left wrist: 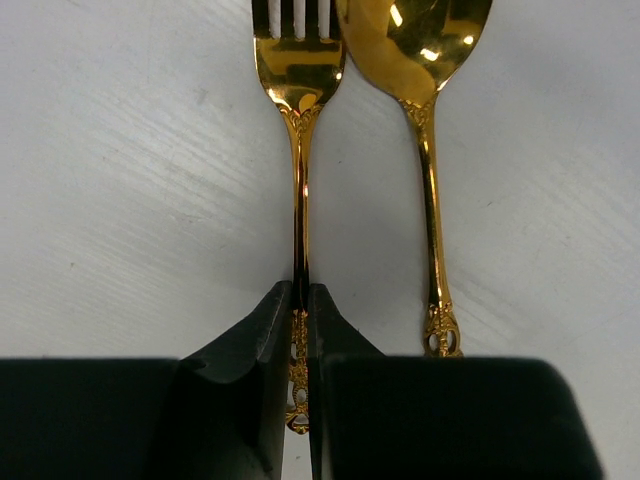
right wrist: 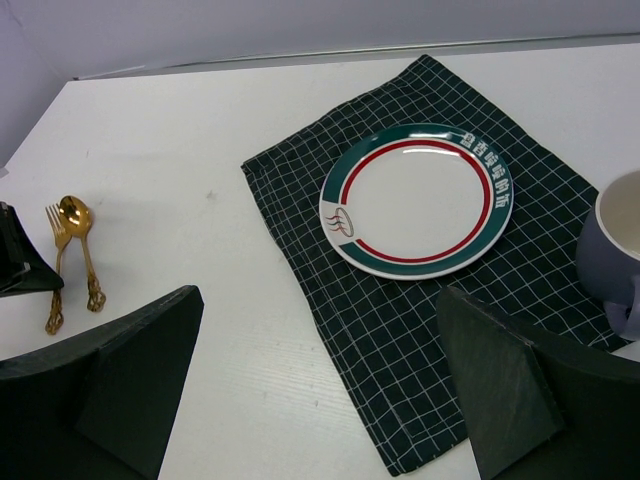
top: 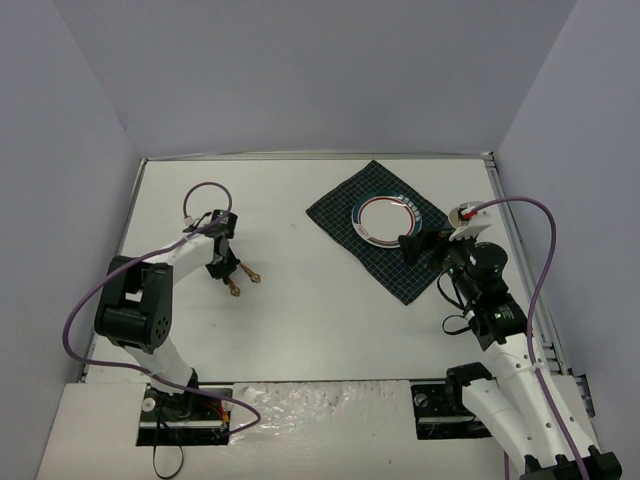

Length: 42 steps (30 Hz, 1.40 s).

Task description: Set the dinner table for one person

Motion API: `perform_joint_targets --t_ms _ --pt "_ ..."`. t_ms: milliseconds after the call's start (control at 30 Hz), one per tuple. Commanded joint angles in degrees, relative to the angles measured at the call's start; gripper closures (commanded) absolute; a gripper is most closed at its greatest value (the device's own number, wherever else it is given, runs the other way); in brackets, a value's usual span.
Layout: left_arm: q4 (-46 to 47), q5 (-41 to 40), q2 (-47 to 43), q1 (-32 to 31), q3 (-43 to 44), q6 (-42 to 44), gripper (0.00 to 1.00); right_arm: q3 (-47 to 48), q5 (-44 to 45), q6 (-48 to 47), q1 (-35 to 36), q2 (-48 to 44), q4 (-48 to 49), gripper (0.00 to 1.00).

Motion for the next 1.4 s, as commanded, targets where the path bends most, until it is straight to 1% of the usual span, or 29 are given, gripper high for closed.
perform_joint_targets --t_ms 0,67,133,267,367,533,567,600,667,733,767,900,1033,1167,1200,1300,1367 --pt "-8.97 -1.88 -2.37 0.43 -2.8 1.04 1.0 0.61 0.85 -0.58 0.56 -0.65 3.3 0.0" --pt "-10.63 -3.74 -4.56 0.82 -3.11 1.19 1.0 0.59 0.86 -0.66 0.52 -0.88 2.99 0.0" --pt "-11.33 -4.84 -7.65 2.51 -3.89 1.76 1.0 0.72 0.95 -0.67 0.61 -1.08 2.88 0.0" --pt "-12.26 -4.7 -11.17 6.51 -5.43 3.25 1.0 0.74 1.07 -0.67 0.72 -1.69 2.56 0.0" --pt "-13.14 -6.28 -14.75 7.51 -4.92 5.69 1.0 0.77 1.11 -0.63 0.77 -2.38 2.23 0.0" --pt "-12.55 -5.86 -20.21 6.85 -0.65 13.31 1.0 1.27 0.59 -0.14 0.77 -3.06 1.77 0.0" --pt "-12.72 -5.77 -20.75 6.58 1.44 14.29 1.0 1.36 0.5 0.04 0.77 -3.14 1.68 0.0" --pt "-12.72 -5.76 -20.75 6.58 1.46 14.3 1.0 1.44 0.5 0.04 0.77 -3.23 1.6 0.0" --pt "-12.37 -4.82 -21.4 4.97 5.0 18.49 1.0 1.71 0.44 0.31 0.77 -3.74 1.29 0.0" --pt "-10.87 -2.74 -20.97 2.46 7.67 20.73 1.0 1.79 0.65 0.38 0.77 -4.31 0.93 0.0" --pt "-10.7 -2.52 -20.93 2.19 7.96 20.98 1.0 1.8 0.67 0.46 0.77 -4.37 0.89 0.0" --pt "-8.68 -0.91 -14.16 -7.78 19.22 28.86 1.0 1.94 1.72 1.22 0.77 -5.89 0.43 0.0" --pt "-7.59 1.85 -6.16 -13.98 29.47 35.26 1.0 1.71 2.67 1.52 0.77 -7.26 -0.11 0.0" --pt "-7.28 6.9 3.06 -16.66 41.3 41.59 1.0 1.79 3.47 1.44 0.77 -8.31 -1.1 0.0" --pt "-7.33 8.08 5.5 -17.17 42.86 43.29 1.0 1.8 3.54 1.44 0.77 -8.62 -1.42 0.0" --pt "-8.09 12.05 12.01 -18.47 51.19 47.18 1.0 1.52 3.7 1.6 0.77 -9.07 -2.11 0.0" --pt "-8.84 13.72 16.54 -19.42 56.48 51.24 1.0 1.36 3.84 1.71 0.86 -9.21 -2.53 0.0"
